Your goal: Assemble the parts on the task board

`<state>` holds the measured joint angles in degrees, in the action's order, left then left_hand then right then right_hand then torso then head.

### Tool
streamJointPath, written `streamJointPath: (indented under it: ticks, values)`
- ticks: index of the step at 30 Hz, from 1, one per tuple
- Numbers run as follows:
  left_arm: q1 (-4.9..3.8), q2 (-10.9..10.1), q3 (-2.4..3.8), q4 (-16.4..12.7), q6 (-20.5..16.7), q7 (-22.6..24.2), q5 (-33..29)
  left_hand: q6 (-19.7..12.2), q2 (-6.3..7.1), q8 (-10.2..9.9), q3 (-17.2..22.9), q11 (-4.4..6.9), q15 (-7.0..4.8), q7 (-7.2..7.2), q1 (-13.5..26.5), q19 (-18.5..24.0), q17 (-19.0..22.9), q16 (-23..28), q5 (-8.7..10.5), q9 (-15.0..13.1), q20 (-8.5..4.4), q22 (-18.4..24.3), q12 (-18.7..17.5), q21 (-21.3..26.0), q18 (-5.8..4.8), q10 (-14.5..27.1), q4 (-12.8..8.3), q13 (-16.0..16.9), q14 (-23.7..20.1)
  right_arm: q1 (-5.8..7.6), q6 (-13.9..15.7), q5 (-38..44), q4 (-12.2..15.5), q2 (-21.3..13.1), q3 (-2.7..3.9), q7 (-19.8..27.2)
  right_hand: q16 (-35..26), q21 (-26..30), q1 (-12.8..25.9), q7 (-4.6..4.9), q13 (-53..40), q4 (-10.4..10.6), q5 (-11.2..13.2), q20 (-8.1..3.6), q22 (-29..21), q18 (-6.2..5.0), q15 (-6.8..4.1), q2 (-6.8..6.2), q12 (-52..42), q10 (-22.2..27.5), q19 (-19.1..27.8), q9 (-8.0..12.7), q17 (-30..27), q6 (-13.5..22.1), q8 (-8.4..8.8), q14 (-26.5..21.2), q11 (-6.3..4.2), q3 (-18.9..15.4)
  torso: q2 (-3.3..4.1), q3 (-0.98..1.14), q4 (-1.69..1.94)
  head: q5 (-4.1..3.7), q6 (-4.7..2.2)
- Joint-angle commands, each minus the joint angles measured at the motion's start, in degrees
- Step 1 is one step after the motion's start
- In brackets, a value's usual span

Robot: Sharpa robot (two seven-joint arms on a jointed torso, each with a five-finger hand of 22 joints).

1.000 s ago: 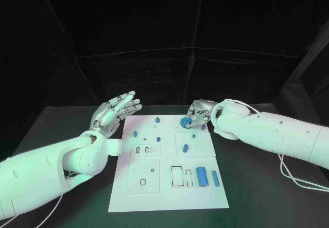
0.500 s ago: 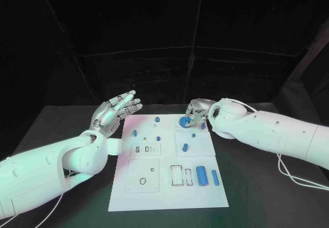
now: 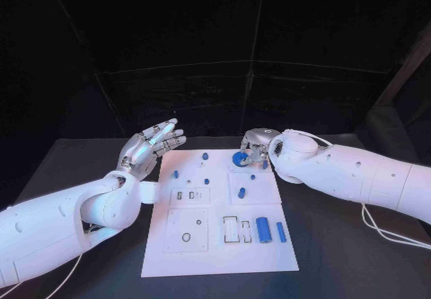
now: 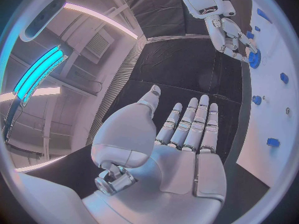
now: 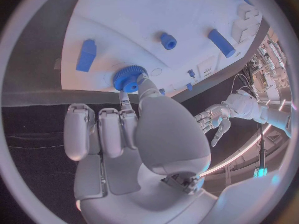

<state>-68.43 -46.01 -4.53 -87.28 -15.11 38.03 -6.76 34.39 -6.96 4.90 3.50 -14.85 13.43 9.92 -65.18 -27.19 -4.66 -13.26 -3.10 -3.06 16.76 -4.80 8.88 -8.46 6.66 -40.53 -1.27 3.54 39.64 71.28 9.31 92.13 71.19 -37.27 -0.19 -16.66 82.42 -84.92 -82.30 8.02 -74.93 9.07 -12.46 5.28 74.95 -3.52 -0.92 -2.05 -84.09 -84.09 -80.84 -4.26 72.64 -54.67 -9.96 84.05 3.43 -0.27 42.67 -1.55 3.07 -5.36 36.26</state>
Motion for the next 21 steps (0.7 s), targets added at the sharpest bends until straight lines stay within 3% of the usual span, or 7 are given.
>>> streamJointPath:
  ticks: [1, 4, 9, 14, 18, 21]
  values:
    - [-0.09, 0.05, 0.05, -0.15, 0.92, 0.09, 0.07, -0.49, -0.10, -0.17, 0.03, -0.07, 0.07, 7.17, 0.52, 0.33, 0.06, 0.33, -0.09, 0.07, -0.04, 0.06, -0.32, 0.05, 0.51, 0.43, -0.30, -0.08, -0.01, -0.03, 2.99, 3.34, 0.94, -0.14, 0.01, -1.61, 0.37, -0.26, -0.38, 0.03, -9.28, -0.26, -1.24, -0.13, 0.22, 0.43, -0.31, 0.34, -0.22, -2.49, -0.49, 0.09, 0.09, -0.62, 0.01, 3.13, -0.42, 0.67, -0.03, 0.01, 0.01, 0.08, -0.12]
    - [-0.09, 0.04, 0.05, -0.14, 1.11, 0.09, 0.07, -0.66, -0.11, -0.21, 0.04, -0.09, 0.08, 7.17, 0.52, 0.40, 0.08, 0.35, -0.09, 0.08, -0.04, 0.09, -0.38, 0.08, 0.50, 0.59, -0.33, -0.09, -0.04, -0.17, 5.32, 3.66, 2.03, -0.24, 0.01, -1.66, 0.47, -0.33, 0.14, -0.01, -9.23, -0.48, -7.17, -0.23, 0.36, 0.46, -0.41, -0.11, -0.03, -2.42, -0.54, 0.29, 0.13, -1.01, 0.42, 3.13, -0.51, 1.94, 0.02, 0.06, -0.02, 0.16, -0.18]
    - [-0.09, 0.05, 0.05, -0.15, 1.33, 0.08, 0.07, -0.83, -0.11, -0.26, 0.05, -0.10, 0.09, 7.17, 0.50, 0.48, 0.10, 0.38, -0.10, 0.10, -0.04, 0.12, -0.43, 0.12, 0.48, 0.73, -0.38, -0.10, -0.06, -0.28, 9.05, 4.89, 3.95, -0.34, 0.01, -2.21, 0.61, -0.58, 0.88, -0.11, -9.40, -0.47, -10.28, -0.30, 1.06, 0.59, -0.48, -0.79, -0.09, -2.52, -0.95, 0.36, 0.30, -1.46, 0.77, 3.16, -0.60, 3.39, 0.00, 0.04, 0.08, 0.26, -0.17]
    - [-0.09, 0.01, 0.05, -0.16, 1.46, 0.05, 0.07, -0.83, -0.11, -0.26, 0.05, -0.10, 0.09, 7.17, 0.50, 0.48, 0.10, 0.38, -0.10, 0.10, -0.04, 0.12, -0.43, 0.12, 0.48, 0.73, -0.38, -0.10, -0.06, -0.32, 11.14, 6.28, 6.14, -0.47, 0.02, -2.59, 0.68, -0.75, 1.17, -0.12, -9.41, -0.46, -10.98, -0.33, 1.57, 0.69, -0.50, -1.06, -0.05, -2.53, -1.24, 0.38, 0.39, -1.56, 0.95, 3.17, -0.63, 4.03, -0.04, -0.01, 0.09, 0.50, -0.22]
    - [-0.09, -0.02, 0.05, -0.16, 1.53, 0.06, 0.07, -0.82, -0.10, -0.27, 0.05, -0.10, 0.10, 7.17, 0.48, 0.52, 0.11, 0.39, -0.10, 0.09, -0.04, 0.13, -0.44, 0.14, 0.47, 0.77, -0.40, -0.10, -0.07, -0.32, 11.26, 8.01, 7.49, 0.29, 0.03, -2.63, 0.65, -0.78, 2.02, -0.08, -9.27, -0.21, -9.94, -0.30, 1.64, 0.71, -0.46, -1.64, 0.16, -2.44, -1.28, 0.41, 0.24, -1.50, 1.27, 3.14, -0.58, 4.53, 0.00, 0.04, -0.02, 0.83, -0.30]
    - [-0.09, 0.01, 0.05, -0.14, 1.56, 0.07, 0.07, -0.81, -0.10, -0.27, 0.05, -0.10, 0.10, 7.17, 0.48, 0.54, 0.11, 0.39, -0.10, 0.09, -0.04, 0.14, -0.45, 0.16, 0.46, 0.80, -0.41, -0.10, -0.07, -0.32, 11.10, 8.77, 7.61, 1.28, 0.03, -2.59, 0.66, -0.77, 2.15, -0.07, -9.29, -0.18, -9.70, -0.30, 1.63, 0.70, -0.45, -1.71, 0.16, -2.45, -1.27, 0.41, 0.25, -1.51, 1.32, 3.14, -0.57, 4.65, 0.03, -0.01, 0.12, 0.86, -0.21]
